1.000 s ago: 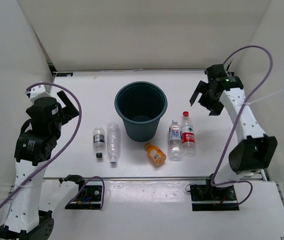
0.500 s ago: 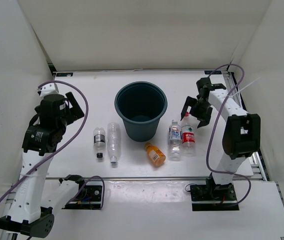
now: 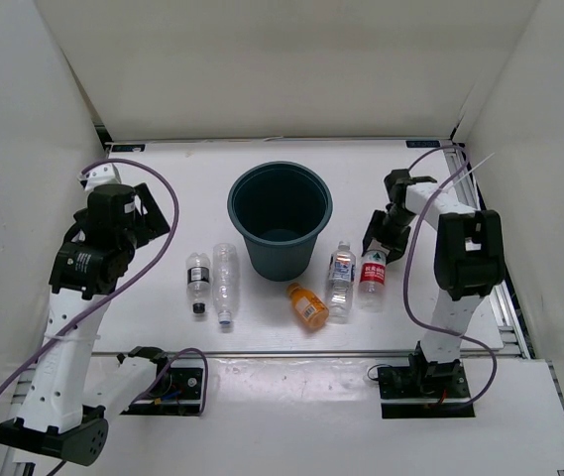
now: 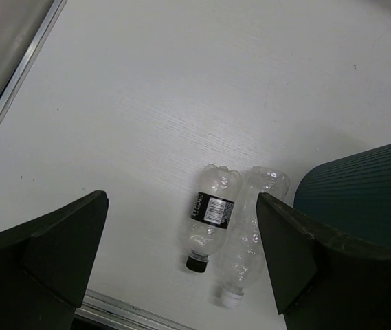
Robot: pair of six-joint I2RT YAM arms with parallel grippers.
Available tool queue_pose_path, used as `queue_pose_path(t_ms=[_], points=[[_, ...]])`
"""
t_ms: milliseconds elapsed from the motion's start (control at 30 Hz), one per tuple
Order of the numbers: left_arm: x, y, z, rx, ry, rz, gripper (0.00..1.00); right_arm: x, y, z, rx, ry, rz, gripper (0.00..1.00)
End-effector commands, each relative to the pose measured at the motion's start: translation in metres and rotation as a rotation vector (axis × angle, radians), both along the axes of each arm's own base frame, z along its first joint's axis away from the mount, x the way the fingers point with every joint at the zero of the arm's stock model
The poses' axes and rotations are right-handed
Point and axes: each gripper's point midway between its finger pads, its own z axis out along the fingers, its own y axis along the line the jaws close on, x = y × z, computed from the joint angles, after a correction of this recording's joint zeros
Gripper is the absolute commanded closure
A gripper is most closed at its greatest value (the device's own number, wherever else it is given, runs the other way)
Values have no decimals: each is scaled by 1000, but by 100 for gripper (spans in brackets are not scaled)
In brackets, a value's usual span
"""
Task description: Put the plastic bottles in the bin
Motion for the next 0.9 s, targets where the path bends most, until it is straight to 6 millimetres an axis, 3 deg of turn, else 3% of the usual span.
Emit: queue_pose_path(t_ms=[0, 67, 133, 200, 267, 300, 333, 433, 467, 500, 567, 600, 633, 667, 700, 733, 767, 800, 833, 867], points=[[-2, 3, 8, -12, -21, 27, 0, 7, -17, 4, -54, -18, -33, 48], [-2, 3, 9, -22, -24, 34, 0, 7, -23, 23, -90, -36, -47, 54], [-3, 2, 7, -31, -19, 41, 0, 24, -21, 60, -75, -131, -61, 60], [-3, 0, 3, -57, -14, 47, 0, 29, -17, 114, -40, -256, -97, 60], [-5, -3, -4, -85, -8, 56, 0, 43, -11, 185, 22, -452, -149, 60], [-5, -5, -11, -97, 9, 53, 0, 46, -8, 209, 51, -516, -161, 61], [-7, -8, -13, -121, 8, 55, 0, 51, 2, 253, 102, -640, -164, 61], [-6, -11, -23, -148, 15, 61, 0, 58, 27, 310, 184, -808, -104, 66], [-6, -14, -29, -160, 29, 57, 0, 58, 37, 347, 221, -906, -79, 66], [-3, -14, -31, -162, 22, 56, 0, 58, 62, 363, 247, -969, -9, 66], [-5, -18, -50, -185, 57, 64, 0, 67, 85, 380, 223, -1073, 100, 61], [-4, -20, -55, -199, 62, 63, 0, 63, 110, 398, 255, -1131, 161, 59], [-4, -22, -64, -210, 79, 61, 0, 71, 128, 388, 256, -1111, 203, 59], [-4, -23, -72, -211, 101, 69, 0, 66, 152, 389, 272, -1123, 282, 59], [-3, -26, -75, -232, 99, 72, 0, 74, 165, 373, 235, -1093, 305, 58], [-2, -26, -81, -236, 119, 83, 0, 73, 176, 378, 231, -1115, 325, 55], [-1, -27, -89, -237, 142, 92, 0, 65, 195, 371, 234, -1104, 371, 52], [-1, -27, -95, -238, 160, 100, 0, 66, 205, 356, 222, -1073, 390, 44], [0, -29, -98, -252, 170, 104, 0, 61, 210, 354, 227, -1063, 406, 21], [1, -29, -102, -247, 189, 107, 0, 57, 215, 345, 200, -1046, 415, 10]])
